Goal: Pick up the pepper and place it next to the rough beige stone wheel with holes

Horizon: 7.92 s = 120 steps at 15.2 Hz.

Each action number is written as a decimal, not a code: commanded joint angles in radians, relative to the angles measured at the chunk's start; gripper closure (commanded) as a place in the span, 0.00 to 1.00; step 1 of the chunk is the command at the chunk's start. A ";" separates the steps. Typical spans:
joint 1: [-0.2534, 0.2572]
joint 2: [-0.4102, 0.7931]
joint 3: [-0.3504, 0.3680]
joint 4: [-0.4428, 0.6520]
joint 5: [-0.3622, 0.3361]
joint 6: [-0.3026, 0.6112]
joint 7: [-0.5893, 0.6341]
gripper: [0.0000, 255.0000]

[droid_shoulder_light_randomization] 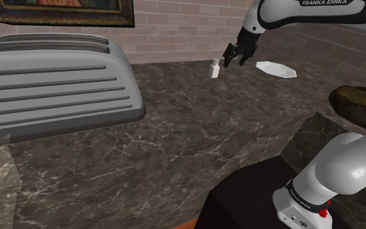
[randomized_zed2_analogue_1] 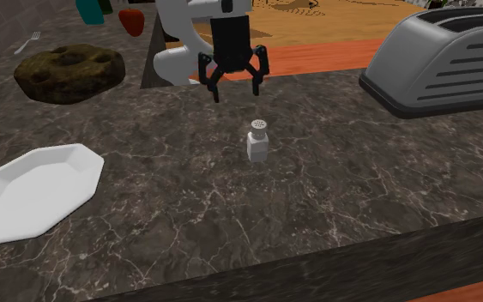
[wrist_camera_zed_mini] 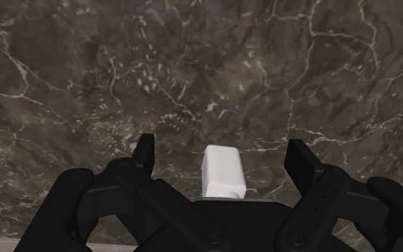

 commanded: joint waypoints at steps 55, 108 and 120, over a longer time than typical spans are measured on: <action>0.002 0.290 0.002 0.476 0.022 -0.166 0.032 1.00; -0.262 0.230 -0.863 0.617 0.145 -0.435 -1.090 1.00; -0.746 0.774 -1.023 1.059 0.667 -0.677 -1.518 1.00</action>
